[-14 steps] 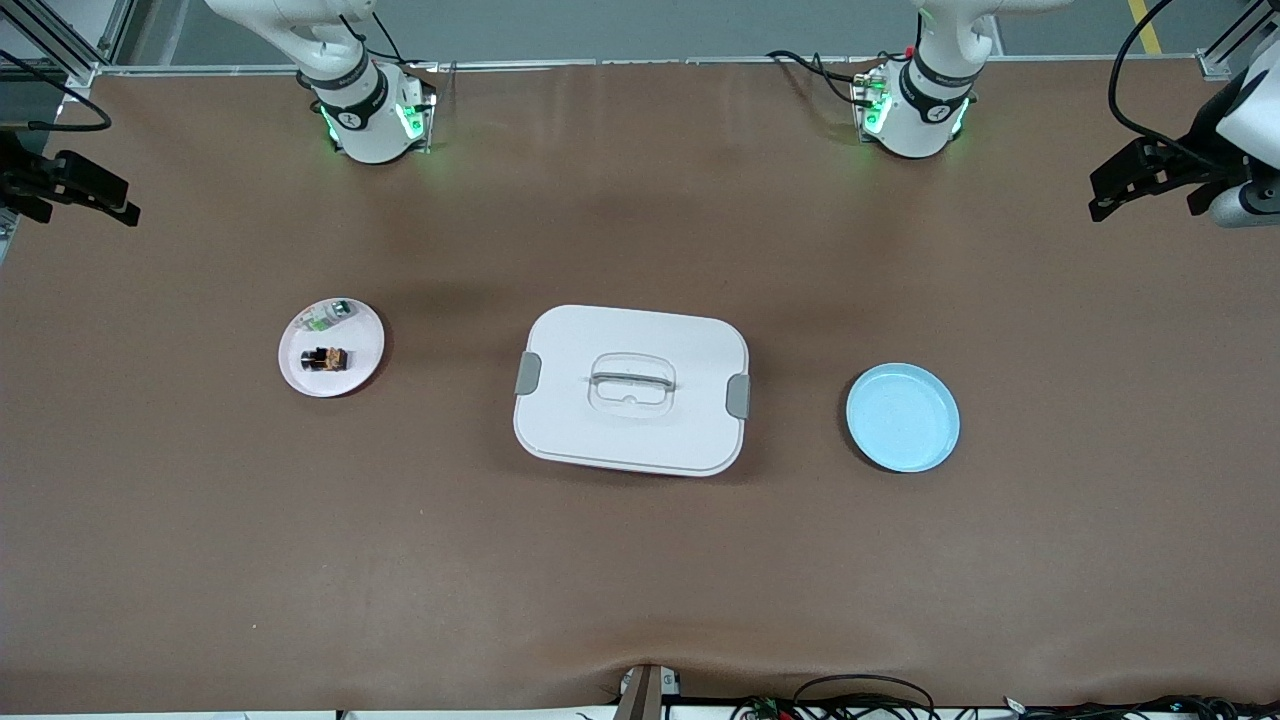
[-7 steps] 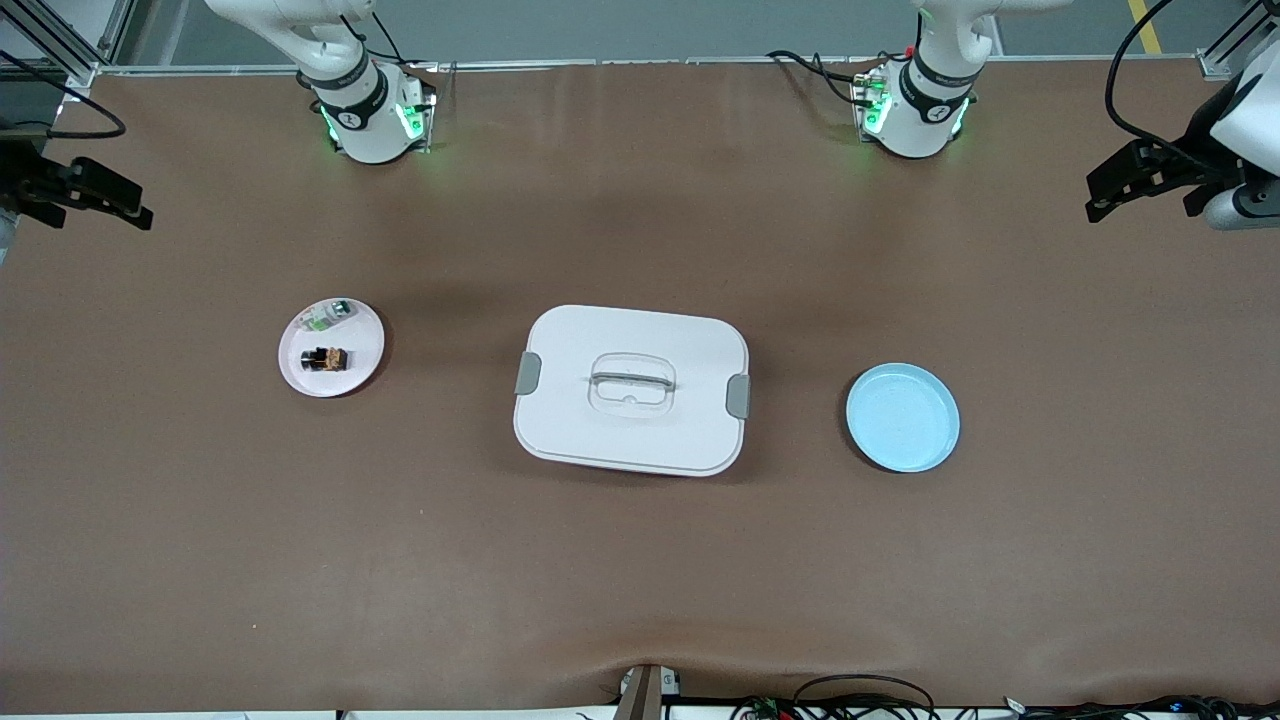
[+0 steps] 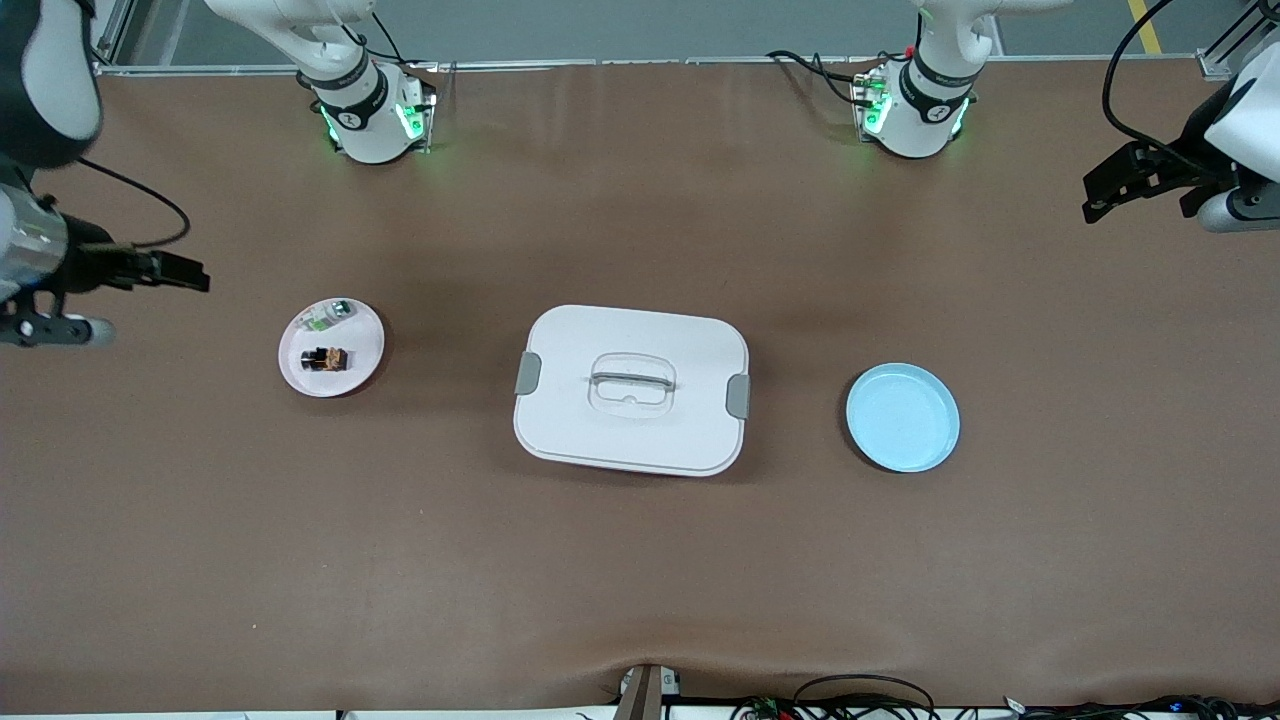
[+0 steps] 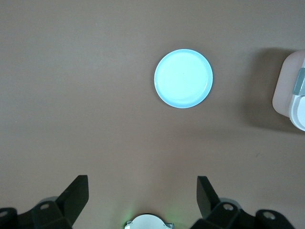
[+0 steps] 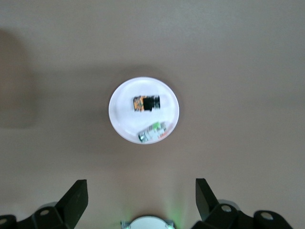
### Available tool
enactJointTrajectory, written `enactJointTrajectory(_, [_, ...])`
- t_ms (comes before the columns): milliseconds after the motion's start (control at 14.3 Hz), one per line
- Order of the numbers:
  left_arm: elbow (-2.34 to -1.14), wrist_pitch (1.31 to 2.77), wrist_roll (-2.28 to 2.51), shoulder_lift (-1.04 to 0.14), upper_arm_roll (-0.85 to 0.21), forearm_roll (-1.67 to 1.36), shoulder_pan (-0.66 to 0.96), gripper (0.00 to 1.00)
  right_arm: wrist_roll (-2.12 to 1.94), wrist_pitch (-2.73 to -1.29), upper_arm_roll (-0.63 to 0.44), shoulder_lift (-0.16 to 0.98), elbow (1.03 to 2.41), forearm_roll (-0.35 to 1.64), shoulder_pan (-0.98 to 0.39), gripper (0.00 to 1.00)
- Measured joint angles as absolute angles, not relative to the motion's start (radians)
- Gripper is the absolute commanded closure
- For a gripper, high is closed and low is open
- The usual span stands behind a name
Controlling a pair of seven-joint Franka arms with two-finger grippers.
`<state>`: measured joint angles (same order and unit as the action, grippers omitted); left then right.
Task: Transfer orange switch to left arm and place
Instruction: 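Move the right gripper over the orange switch on the white plate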
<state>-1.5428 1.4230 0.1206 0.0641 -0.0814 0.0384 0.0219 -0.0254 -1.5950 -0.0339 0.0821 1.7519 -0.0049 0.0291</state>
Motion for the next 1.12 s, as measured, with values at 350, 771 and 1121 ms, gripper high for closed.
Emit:
enactJointTrajectory(350, [-1.545,1.423,0.121,0.064,-0.081,0.038,0.022,0.00,-0.025,-1.964,-0.034,0.089,2.016,-0.005,0.029,0.00])
enactJointTrajectory(771, [-1.547,1.423,0.121,0.064,-0.085,0.038,0.023,0.00,-0.025,-2.266,-0.035,0.168,2.239,-0.005,0.030,0.00])
enactJointTrajectory(1121, [-1.547,1.423,0.121,0.064,-0.085,0.038,0.024,0.00,-0.025,-2.316,-0.035,0.278,2.225,-0.005,0.029,0.00])
